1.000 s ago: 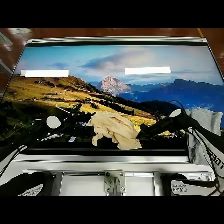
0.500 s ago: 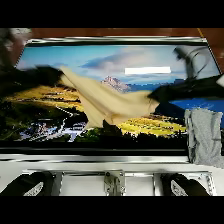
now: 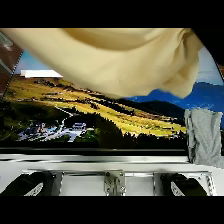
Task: Fold the shirts.
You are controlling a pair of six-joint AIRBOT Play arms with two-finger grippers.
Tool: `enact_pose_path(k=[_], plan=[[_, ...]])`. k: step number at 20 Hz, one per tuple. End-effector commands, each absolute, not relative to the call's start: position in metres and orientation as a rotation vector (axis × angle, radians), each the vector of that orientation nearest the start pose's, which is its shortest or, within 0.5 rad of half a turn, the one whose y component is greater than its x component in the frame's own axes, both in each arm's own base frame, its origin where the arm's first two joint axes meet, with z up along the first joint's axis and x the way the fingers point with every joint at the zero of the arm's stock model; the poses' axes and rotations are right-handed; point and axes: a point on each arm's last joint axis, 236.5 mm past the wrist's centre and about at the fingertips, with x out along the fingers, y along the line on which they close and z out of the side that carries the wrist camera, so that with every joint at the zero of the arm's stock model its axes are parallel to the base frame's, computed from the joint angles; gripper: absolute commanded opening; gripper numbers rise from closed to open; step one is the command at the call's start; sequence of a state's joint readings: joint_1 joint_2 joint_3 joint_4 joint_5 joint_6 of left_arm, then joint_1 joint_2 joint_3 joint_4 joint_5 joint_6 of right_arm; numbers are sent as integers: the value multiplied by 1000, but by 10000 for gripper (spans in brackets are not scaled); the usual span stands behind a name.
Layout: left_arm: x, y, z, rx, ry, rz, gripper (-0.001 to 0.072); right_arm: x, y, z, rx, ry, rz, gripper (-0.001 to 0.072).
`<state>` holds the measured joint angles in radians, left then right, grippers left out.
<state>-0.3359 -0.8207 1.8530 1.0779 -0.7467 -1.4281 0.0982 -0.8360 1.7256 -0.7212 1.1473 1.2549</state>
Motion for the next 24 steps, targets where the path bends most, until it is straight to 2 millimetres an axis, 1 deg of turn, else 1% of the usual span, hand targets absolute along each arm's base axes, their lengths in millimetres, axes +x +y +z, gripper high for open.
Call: enact_pose_path(k=[1,3,4,5,7,8,9,10,11,12,13,14,15,16,17,19,21,22,23,24], plan=[[208,-154,588,-194,-305,-695,35,232,184,452,122,221,826,66],[217,-149,571,-119,-248,-642,34,252,155,419,94,344,658,66],[226,-141,561,-69,-218,-589,35,258,141,402,101,419,586,66],[236,-129,555,-21,-204,-521,35,260,136,379,131,531,548,66],[259,-106,552,13,-202,-399,35,247,141,319,164,847,560,66],[273,-100,552,-12,-201,-362,34,242,145,290,162,985,578,66],[287,-97,551,-37,-198,-341,34,244,150,261,143,1097,583,66],[306,-98,545,-39,-186,-330,34,250,156,235,125,1173,582,66],[327,-102,535,-36,-160,-324,34,261,165,207,95,1223,588,66],[353,-107,519,-32,-117,-320,34,273,179,184,65,1242,616,66],[378,-114,498,-26,-61,-320,34,287,193,166,46,1245,641,66],[405,-121,471,-19,13,-321,34,305,206,150,47,1238,650,67],[429,-128,441,-11,93,-322,34,329,216,139,67,1208,641,67],[452,-138,404,-13,192,-336,34,353,223,130,95,1165,622,66],[471,-149,369,-26,283,-357,34,378,229,122,122,1114,600,67],[508,-179,297,-88,446,-416,35,419,234,110,171,1028,549,66],[536,-209,228,-172,581,-469,35,451,229,94,210,980,498,67],[544,-229,188,-229,669,-505,35,461,222,83,202,982,471,67],[546,-247,151,-281,757,-537,35,466,213,70,181,1000,443,67],[544,-262,112,-325,856,-564,35,467,204,58,162,1032,422,67]])
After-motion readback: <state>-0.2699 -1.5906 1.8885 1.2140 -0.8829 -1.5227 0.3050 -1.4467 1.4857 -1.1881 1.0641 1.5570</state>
